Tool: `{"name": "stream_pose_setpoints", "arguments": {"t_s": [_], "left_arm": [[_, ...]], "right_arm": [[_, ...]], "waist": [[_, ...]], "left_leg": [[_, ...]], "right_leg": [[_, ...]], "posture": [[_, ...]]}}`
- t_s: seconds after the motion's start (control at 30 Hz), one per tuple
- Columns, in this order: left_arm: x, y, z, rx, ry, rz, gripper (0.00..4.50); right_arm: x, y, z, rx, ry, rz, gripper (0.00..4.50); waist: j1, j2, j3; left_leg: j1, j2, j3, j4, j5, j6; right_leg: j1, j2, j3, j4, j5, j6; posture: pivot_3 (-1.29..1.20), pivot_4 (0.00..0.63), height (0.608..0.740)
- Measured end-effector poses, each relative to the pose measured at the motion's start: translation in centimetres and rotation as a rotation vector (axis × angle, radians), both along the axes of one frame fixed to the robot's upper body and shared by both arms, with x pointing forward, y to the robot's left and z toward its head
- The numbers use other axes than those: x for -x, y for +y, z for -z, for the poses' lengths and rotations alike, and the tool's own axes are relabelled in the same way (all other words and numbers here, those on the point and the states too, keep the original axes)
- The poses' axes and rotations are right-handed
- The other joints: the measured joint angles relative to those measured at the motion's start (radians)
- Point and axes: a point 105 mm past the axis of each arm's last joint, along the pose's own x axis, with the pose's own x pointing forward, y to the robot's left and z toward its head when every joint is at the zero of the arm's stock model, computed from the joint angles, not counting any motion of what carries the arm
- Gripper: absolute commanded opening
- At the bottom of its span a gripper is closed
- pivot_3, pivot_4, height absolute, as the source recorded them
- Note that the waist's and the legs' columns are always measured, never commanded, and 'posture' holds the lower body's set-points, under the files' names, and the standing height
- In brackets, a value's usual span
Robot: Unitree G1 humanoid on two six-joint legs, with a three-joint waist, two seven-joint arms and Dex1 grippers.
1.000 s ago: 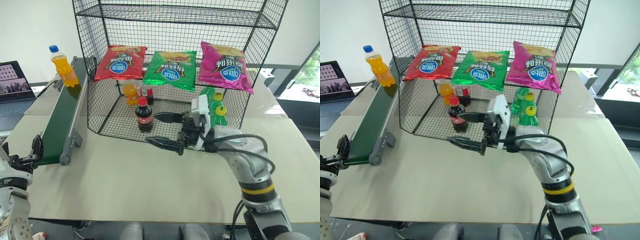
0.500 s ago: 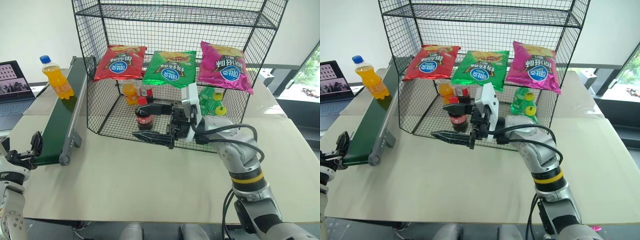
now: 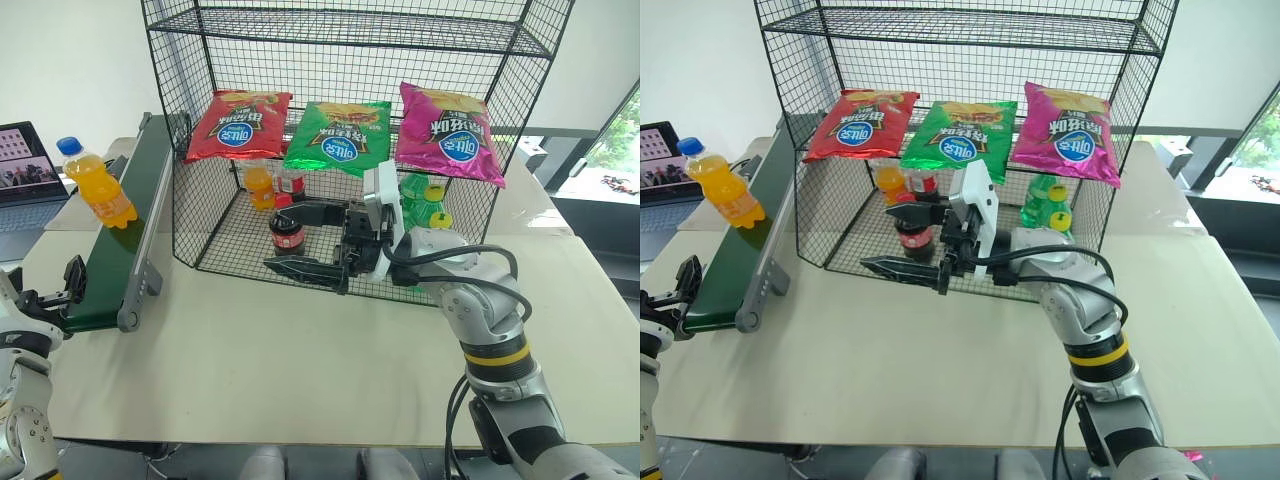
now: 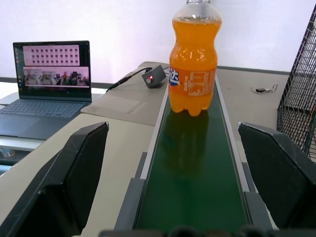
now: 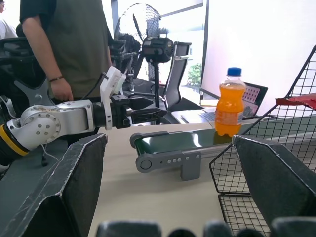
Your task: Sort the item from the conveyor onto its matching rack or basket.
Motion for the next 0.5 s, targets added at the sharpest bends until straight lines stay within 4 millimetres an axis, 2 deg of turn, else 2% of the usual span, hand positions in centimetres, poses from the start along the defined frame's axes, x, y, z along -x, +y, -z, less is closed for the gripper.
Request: {"name": "stream_pose_setpoints", "arguments": {"t_s": [0.5], "left_arm": [[-0.65,0.44,0.32,0.013,0.015,0.008,4.45]], "right_arm": [[-0.2,-0.2,-0.08,-0.001,-0.002,0.017,4.5]], "waist": [[0.0,0.0,0.0]], "left_leg": [[0.0,0.0,0.0,0.0,0.0,0.0]], "right_leg": [[0.0,0.0,0.0,0.0,0.0,0.0]], "posture": [[0.0,0.15,0.738]]}}
